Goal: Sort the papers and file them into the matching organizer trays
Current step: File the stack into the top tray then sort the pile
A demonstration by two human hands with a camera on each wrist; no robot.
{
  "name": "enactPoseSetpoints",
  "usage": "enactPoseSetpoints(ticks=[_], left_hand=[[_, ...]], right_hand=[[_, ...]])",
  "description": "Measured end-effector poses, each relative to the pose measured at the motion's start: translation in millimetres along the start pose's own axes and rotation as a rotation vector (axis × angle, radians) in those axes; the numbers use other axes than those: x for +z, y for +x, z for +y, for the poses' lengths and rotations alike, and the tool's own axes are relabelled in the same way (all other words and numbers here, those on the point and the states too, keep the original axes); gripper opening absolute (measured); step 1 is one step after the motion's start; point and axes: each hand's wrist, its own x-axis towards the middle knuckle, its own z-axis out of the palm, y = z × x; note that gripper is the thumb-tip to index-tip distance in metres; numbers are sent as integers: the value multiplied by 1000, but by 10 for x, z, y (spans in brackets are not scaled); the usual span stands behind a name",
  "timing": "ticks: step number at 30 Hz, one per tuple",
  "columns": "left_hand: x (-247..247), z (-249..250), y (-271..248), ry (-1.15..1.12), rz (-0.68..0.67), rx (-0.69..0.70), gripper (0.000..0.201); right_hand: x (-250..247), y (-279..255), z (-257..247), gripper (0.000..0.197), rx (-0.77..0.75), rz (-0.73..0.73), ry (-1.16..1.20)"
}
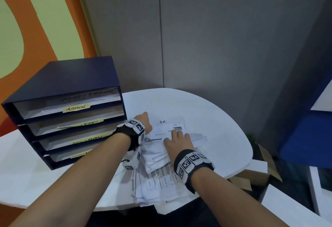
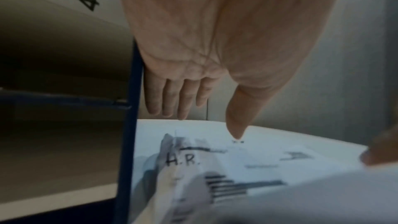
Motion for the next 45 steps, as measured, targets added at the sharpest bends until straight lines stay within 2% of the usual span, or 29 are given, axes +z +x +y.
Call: enactPoseSetpoints(ticks=[4,10,16,20,25,30,34,36,40,42,45], left_hand=[[126,-36,4,175,-18,36,39],[183,-46,-20,176,48,1,55],[150,-15,-29,282,60,37,28],[41,11,-158,405,176,95,21],[-23,-61,-408,361,267,161,14],[-29,-203,-645,274,244,290,19],[78,-303,-770,173,142,406,13],[74,-346,-775,100,79,416,9],[-73,-377,-673,-45,-64,406,18],[-157,-340,-585,-154,-55,383,21],[-157,-254,-437,-259,29,309,26]], right_hand=[[13,30,11,52,1,-21,33],[11,65,37,53,-4,-36,41],[21,65,36,55,4,-55,51],[9,73,39,56,6,-61,49],[10,84,31,61,22,-62,30],[25,68,45,94,40,12,73],[22,61,14,111,8,9,19],[12,43,28,99,2,-4,-39],[6,-8,33,61,8,56,-92],[1,5,15,54,-6,52,-61],[-17,24,25,47,-36,3,43]])
